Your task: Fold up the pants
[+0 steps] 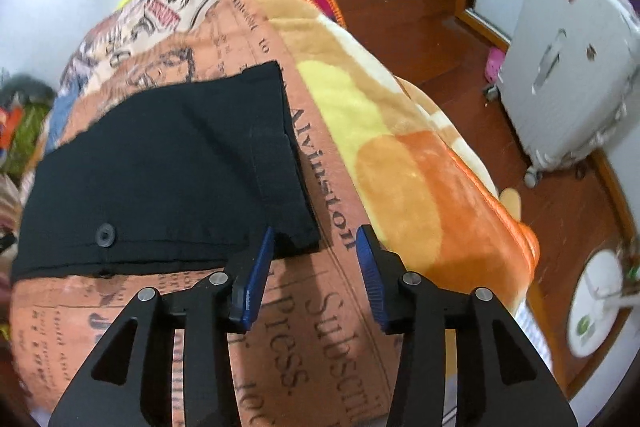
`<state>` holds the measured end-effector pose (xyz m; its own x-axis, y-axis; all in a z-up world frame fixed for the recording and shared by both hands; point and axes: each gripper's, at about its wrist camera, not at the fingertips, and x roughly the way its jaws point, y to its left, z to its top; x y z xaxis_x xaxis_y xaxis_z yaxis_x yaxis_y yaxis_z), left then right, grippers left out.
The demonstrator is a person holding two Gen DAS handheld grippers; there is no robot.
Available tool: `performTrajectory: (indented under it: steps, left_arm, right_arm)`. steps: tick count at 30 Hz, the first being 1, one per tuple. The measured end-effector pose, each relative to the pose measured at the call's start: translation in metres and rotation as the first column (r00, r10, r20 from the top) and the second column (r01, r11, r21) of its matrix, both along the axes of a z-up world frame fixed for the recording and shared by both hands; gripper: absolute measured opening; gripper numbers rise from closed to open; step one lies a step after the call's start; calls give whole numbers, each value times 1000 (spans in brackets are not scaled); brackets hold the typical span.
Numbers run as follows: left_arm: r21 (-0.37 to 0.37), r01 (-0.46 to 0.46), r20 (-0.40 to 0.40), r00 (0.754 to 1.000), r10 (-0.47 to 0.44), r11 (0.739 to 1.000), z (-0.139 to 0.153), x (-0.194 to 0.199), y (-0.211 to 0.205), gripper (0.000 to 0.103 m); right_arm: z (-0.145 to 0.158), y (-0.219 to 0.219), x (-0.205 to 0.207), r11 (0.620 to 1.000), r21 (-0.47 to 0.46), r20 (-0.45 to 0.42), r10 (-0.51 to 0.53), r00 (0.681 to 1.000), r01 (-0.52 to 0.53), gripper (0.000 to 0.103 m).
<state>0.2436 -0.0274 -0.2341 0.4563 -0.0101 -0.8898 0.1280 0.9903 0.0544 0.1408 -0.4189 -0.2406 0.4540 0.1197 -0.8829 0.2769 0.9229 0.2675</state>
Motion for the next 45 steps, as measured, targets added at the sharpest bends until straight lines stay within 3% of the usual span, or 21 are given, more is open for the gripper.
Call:
performTrajectory:
  steps: [4, 11, 19, 24, 26, 29, 35, 45]
  left_arm:
    - [2, 82, -11, 997, -82, 997, -4, 8, -36, 81]
    - [33, 196, -75, 978, -193, 980, -30, 14, -84, 82]
    - [0, 185, -89, 979, -185, 983, -36, 21, -91, 91]
    - [1, 186, -84, 979, -185, 983, -38, 21, -93, 93]
    - [-3, 184, -83, 979, -184, 983, -37, 21, -93, 93]
    - [-5, 183, -82, 980, -183, 983, -37, 21, -92, 93]
    - [-9, 175, -74, 982, -175, 985, -33, 19, -89, 93]
    - [-39, 117, 34, 993, -116, 992, 4, 1, -53, 93]
  right_arm:
    - [-3, 2, -7, 995, 95, 14, -25, 1000, 24, 50]
    - [-23, 0, 4, 987, 151, 2, -57, 998, 56, 51]
    - [-34, 3, 22, 980, 200, 32, -34, 999, 27, 53]
    - [-37, 8, 29, 984, 180, 56, -17, 998, 6, 39]
    - [-37, 5, 31, 977, 213, 64, -25, 998, 11, 23]
    - [-33, 5, 33, 972, 233, 67, -27, 997, 11, 16]
    - [-5, 10, 32, 974, 229, 130, -26, 991, -5, 14]
    - [87, 41, 49, 968, 218, 341, 44, 939, -125, 13]
